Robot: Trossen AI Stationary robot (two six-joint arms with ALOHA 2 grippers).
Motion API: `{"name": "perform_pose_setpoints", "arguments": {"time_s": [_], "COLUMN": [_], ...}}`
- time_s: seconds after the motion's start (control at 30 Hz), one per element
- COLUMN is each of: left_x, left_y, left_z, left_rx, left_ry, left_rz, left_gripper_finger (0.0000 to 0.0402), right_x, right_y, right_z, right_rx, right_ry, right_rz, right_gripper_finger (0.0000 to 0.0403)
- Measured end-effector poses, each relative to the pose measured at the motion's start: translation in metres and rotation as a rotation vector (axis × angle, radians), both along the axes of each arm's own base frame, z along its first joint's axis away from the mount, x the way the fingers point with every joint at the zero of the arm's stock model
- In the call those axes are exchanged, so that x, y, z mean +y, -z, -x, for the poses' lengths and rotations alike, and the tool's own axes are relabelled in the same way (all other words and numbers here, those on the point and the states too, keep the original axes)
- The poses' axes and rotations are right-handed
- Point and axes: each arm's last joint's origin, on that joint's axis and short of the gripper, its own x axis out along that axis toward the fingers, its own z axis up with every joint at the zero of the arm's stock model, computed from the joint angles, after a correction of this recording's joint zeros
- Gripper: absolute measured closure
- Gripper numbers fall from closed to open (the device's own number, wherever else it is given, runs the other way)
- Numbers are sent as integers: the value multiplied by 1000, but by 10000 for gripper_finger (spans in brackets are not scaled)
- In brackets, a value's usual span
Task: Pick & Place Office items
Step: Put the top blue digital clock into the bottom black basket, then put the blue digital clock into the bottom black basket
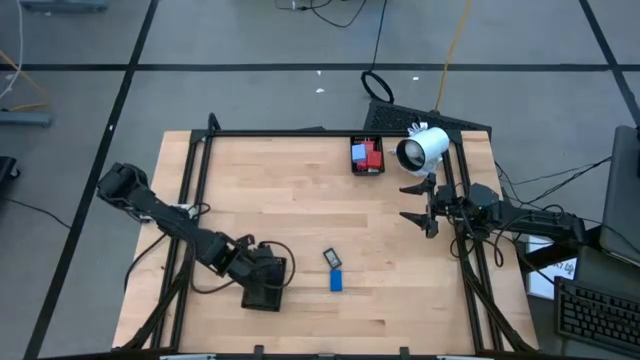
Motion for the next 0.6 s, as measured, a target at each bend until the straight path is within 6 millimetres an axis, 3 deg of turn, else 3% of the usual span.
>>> {"name": "perform_pose_setpoints", "arguments": {"time_s": [0.27, 0.6], "left_x": [5, 17], "left_y": [0, -4], "left_z": [-3, -12], "left_rx": [-5, 25], "left_ry": [-30, -4], "left_rz": [2, 71], "left_gripper_finger": [256, 208], "right_x": [0, 0], "right_y": [0, 0], "right_z": [0, 0], "right_rx": [0, 0], "right_ry": [0, 0], "right_rz": [0, 0], "right_gripper_finger": [62, 65]}}
